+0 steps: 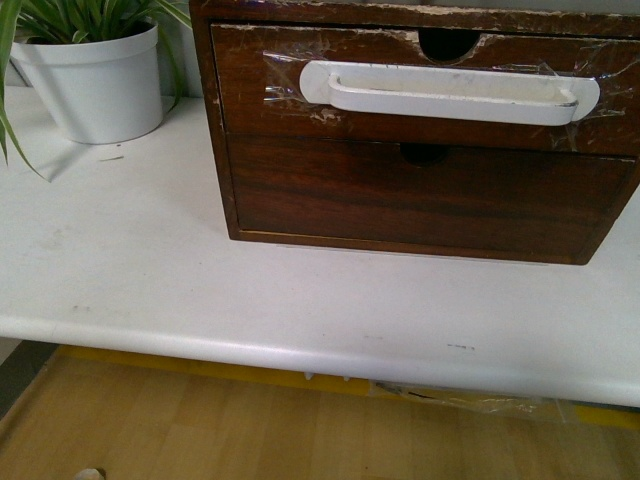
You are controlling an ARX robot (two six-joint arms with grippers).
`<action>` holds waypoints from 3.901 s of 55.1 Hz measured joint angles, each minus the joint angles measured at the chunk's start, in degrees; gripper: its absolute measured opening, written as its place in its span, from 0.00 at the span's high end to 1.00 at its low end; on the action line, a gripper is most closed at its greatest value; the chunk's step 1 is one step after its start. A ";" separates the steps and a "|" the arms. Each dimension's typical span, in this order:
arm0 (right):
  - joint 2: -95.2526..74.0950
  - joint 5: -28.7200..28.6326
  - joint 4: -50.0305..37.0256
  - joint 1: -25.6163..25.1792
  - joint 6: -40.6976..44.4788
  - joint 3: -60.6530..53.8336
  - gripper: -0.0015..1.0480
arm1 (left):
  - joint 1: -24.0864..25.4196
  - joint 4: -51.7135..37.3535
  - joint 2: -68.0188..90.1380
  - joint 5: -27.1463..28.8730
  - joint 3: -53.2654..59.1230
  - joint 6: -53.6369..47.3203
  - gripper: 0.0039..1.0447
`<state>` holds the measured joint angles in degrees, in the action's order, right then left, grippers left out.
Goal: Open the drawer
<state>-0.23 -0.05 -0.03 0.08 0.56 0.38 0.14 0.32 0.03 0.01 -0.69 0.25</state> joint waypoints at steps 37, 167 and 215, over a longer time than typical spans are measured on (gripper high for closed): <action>0.00 0.00 0.00 0.00 0.00 0.00 0.09 | 0.00 0.00 0.00 0.00 0.00 0.00 0.06; -68.87 -25.53 16.33 4.72 59.89 46.01 0.09 | -28.37 28.50 98.53 -16.74 -79.67 -54.29 0.06; -78.99 -21.53 8.41 10.40 55.34 48.41 0.09 | -28.06 33.64 105.18 -18.08 -84.98 -57.20 0.06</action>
<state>-79.22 -21.58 8.38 10.48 55.90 48.80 -27.92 33.95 105.21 -18.06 -85.67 -56.95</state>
